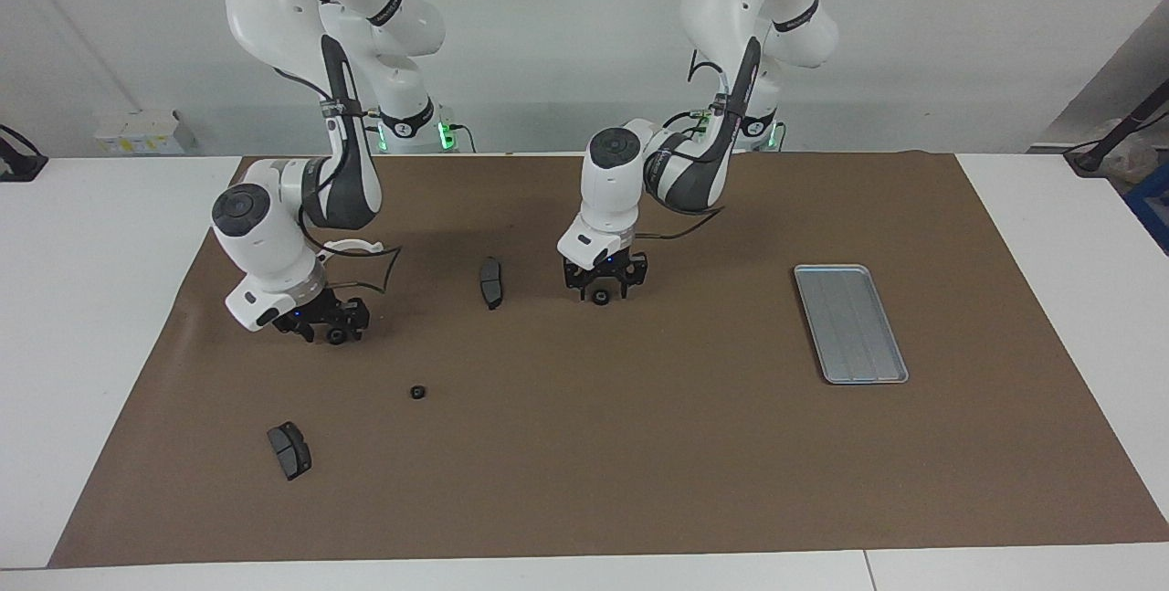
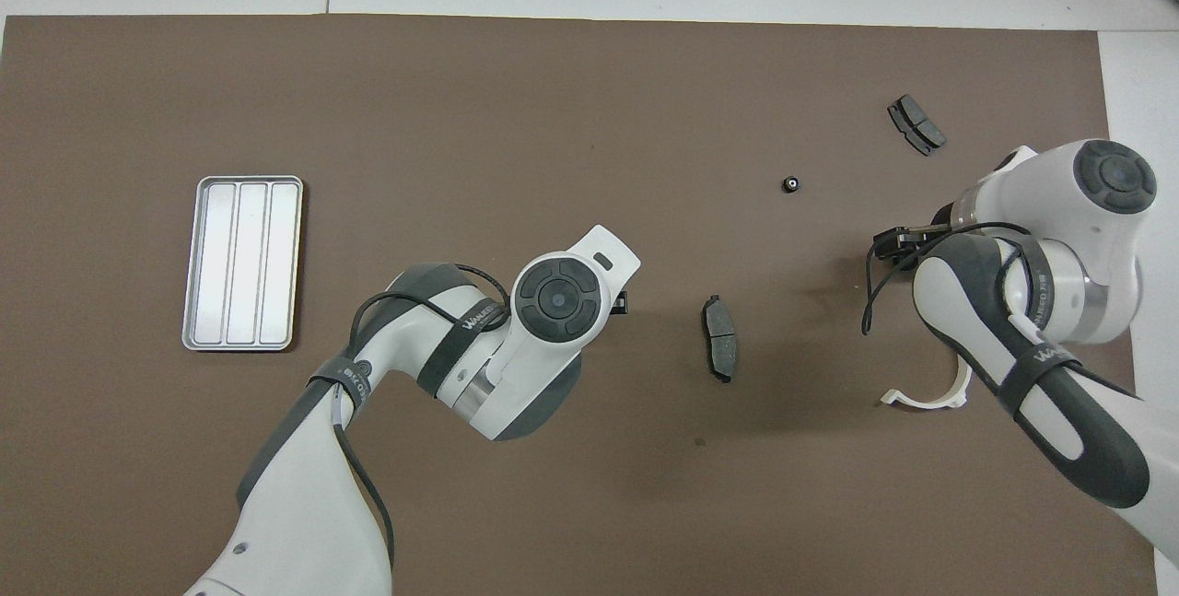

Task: Pick bearing gear from pile to tray

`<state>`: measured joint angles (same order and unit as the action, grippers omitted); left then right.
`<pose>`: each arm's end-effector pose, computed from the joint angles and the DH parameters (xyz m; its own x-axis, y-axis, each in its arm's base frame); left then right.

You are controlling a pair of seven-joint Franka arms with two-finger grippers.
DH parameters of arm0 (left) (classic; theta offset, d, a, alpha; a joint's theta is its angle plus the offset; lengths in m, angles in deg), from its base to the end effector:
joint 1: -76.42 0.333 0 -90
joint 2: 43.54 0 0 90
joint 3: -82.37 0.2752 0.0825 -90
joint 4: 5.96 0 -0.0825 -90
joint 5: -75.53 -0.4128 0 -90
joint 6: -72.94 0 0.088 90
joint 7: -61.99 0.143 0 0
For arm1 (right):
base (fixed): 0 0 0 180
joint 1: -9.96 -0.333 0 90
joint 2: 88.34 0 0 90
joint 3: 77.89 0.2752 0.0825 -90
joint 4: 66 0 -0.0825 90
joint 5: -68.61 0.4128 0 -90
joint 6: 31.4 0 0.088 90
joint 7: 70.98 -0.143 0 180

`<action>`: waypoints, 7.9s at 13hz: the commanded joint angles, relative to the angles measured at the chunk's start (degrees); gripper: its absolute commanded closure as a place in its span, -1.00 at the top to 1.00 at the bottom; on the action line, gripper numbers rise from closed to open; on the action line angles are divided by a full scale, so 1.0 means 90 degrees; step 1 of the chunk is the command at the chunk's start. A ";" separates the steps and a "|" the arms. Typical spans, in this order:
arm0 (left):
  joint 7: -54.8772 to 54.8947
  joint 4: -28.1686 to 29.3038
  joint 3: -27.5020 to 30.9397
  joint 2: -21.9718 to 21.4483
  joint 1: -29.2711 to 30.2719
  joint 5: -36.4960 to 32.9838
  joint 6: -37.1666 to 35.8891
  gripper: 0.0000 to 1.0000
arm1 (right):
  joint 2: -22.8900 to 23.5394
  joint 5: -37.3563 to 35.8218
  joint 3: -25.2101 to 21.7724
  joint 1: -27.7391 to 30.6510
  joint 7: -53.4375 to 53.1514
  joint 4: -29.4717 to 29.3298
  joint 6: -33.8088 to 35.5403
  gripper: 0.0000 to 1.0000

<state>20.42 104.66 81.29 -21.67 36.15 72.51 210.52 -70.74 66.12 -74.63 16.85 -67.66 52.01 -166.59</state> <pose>0.4812 -0.4213 0.2051 0.9957 -0.0302 0.0872 -0.0333 -0.9988 0.0348 0.5954 -0.0386 0.1898 0.9997 0.0229 -0.0076 0.0230 -0.9997 0.0128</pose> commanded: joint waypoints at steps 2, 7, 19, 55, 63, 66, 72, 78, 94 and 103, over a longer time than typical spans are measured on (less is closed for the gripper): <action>0.0117 0.0443 0.0100 -0.0272 -0.0193 -0.0017 0.0348 0.48 | -0.0139 0.0159 0.0077 0.0085 0.0207 0.0199 -0.0049 -0.27; 0.0468 0.0443 0.0100 -0.0272 -0.0203 -0.0017 0.0348 0.40 | -0.0392 0.0392 0.0193 -0.0129 0.0061 -0.0083 0.0370 -0.93; 0.0644 0.0609 0.0100 -0.0272 -0.0311 -0.0017 0.0329 -0.28 | -0.0422 0.0452 0.0262 -0.1672 -0.2537 -0.0572 0.0450 -0.93; 0.5449 0.0132 0.0100 -0.0594 0.4572 0.0071 -0.0794 0.44 | 0.0936 -0.0759 0.0253 -0.4398 -0.7674 -0.1471 -0.0576 1.00; 0.3315 -0.0367 0.0110 -0.0574 0.2926 0.0521 -0.0990 0.52 | 0.0457 -0.0729 0.0253 -0.2798 -0.5119 -0.1432 -0.0058 1.00; 0.1928 -0.0309 0.0110 -0.0594 0.1782 0.0521 -0.0737 0.56 | 0.0545 -0.0691 0.0253 -0.1968 -0.3909 -0.1509 -0.0117 1.00; 0.1396 -0.0221 0.0110 -0.0380 0.0687 0.0521 0.0063 0.37 | 0.1139 -0.0651 0.0262 -0.1380 -0.3094 -0.1959 -0.0214 0.88; 0.1435 -0.0123 0.0110 -0.0106 0.0305 0.0511 0.0455 0.30 | 0.1424 -0.0495 0.0262 -0.1224 -0.2801 -0.2262 -0.0205 0.35; 0.1494 0.0570 0.0110 -0.0311 -0.0066 0.0501 0.0446 -0.18 | 0.1346 -0.0134 0.0253 -0.1214 -0.2684 -0.2096 -0.0215 -1.00; 0.1494 0.0172 0.0188 -0.0243 0.0099 0.0501 0.0193 -0.96 | 0.0341 -0.0124 0.0262 -0.1467 -0.2771 -0.2076 0.0829 -1.00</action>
<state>33.33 107.16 82.08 -22.81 36.44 76.66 213.46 -64.53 63.40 -72.42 4.55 -94.47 32.60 -162.41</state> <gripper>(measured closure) 0.648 0.767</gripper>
